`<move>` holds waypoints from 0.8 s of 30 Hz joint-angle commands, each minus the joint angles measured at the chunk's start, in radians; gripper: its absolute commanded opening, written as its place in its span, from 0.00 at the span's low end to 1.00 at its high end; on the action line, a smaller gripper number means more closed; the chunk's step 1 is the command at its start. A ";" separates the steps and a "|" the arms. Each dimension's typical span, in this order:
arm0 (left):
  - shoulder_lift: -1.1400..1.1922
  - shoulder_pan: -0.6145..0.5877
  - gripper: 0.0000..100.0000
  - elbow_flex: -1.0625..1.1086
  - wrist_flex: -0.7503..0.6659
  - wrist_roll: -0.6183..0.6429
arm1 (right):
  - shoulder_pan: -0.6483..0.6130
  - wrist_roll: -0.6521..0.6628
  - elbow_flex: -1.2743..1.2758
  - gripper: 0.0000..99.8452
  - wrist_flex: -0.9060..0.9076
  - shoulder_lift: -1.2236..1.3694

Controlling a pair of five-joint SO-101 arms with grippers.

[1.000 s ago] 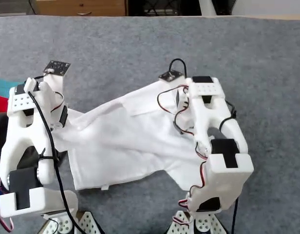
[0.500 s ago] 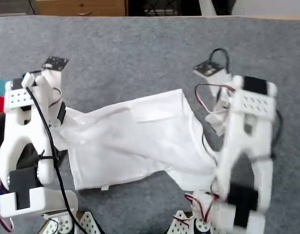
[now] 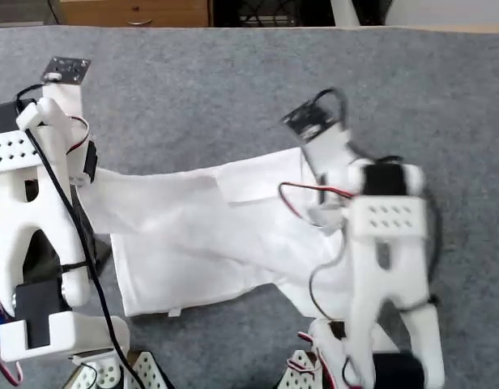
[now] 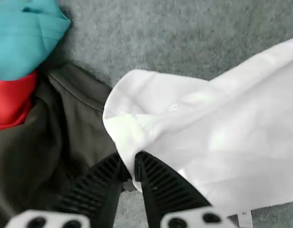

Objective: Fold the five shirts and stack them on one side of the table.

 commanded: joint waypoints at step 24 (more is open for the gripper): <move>-0.133 -0.007 0.03 0.272 -0.107 0.005 | 0.187 0.204 -0.064 0.01 0.087 -0.038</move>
